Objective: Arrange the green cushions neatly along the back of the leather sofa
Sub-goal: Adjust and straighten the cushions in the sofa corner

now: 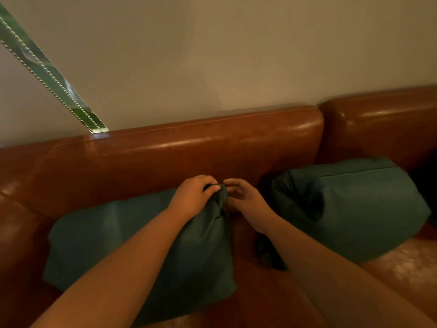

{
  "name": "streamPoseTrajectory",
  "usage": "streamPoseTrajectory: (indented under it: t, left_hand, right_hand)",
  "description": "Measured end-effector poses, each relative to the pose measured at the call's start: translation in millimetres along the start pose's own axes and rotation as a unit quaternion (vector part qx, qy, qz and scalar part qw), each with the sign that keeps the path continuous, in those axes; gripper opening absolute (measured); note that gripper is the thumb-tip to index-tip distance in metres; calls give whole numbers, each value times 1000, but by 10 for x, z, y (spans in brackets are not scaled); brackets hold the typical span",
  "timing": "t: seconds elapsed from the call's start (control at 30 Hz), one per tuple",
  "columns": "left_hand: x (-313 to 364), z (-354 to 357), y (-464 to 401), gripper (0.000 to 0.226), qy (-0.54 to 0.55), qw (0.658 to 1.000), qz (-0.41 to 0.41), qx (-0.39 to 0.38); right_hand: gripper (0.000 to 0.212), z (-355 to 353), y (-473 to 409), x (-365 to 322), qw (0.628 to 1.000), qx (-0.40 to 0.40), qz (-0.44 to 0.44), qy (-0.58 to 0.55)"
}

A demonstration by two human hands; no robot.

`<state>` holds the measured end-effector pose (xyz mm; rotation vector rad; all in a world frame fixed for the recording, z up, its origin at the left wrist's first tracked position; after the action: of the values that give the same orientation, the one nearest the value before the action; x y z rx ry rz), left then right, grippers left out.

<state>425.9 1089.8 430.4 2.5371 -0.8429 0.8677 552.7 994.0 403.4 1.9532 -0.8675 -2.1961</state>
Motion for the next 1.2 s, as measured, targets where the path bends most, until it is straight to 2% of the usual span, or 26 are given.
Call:
streamPoseTrajectory:
  t: [0.17,0.33,0.4,0.43,0.5,0.53,0.6,0.7,0.77,0.83,0.9,0.97,1.03,1.13,1.2]
  left_hand:
    - [-60,-47,28,16,78,996,-27,27]
    - [-64,-112,14,17,108,992,-67,10]
    - [6,-144,18,18,67,996,-27,47]
    - [63,-155,32,27,37,997,15,68]
    - [208,-103,57,46,-78,992,87,55]
    - [273,-50,60,49,-144,984,101,34]
    - [368,18,30,36,-205,973,99,23]
    - [446,-10,-68,21,-198,975,89,33]
    - [491,-44,-123,17,-203,975,88,10]
    - [524,-59,-147,15,-181,980,70,-37]
    - [522,-77,-177,18,-142,985,37,-96]
    - [474,-138,-251,22,-117,984,13,-132]
    - [428,-229,-339,27,-104,983,3,-150]
    - [405,-307,-383,35,-27,981,-38,-189]
    - [391,-332,-395,42,34,970,-77,-226]
  right_hand:
    - [26,-53,-68,-205,987,-20,-83,135]
    - [31,-151,-195,-372,968,53,-146,197]
    - [29,-123,-177,-287,972,95,-146,156]
    - [27,-107,-151,-237,980,113,-124,104]
    - [22,-94,-94,-164,990,126,-64,-14]
    - [20,-103,-74,-141,990,124,-46,-54]
    - [21,-133,-51,-103,988,113,-33,-97]
    - [39,-174,-50,76,992,99,-20,-74]
    - [49,-103,-8,268,1000,14,1,-5]
    - [47,17,44,448,995,-54,-2,79]
    - [40,105,48,534,989,-35,-61,131]
    - [32,135,56,560,987,-8,-86,136]
    - [24,51,48,593,990,8,-61,127]
    - [39,0,94,728,993,-58,13,100]
    - [39,70,120,769,989,-59,5,133]
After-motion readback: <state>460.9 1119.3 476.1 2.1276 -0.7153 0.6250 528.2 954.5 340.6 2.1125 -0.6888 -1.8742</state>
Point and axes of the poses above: each hand's wrist, its own y-axis away from the middle knuckle, its own z-axis out of the palm, x = y × z, the point moved 3 cm from there along -y, towards the middle knuckle, and after that the axes turned 7 degrees about x, right-handed, at the moved point
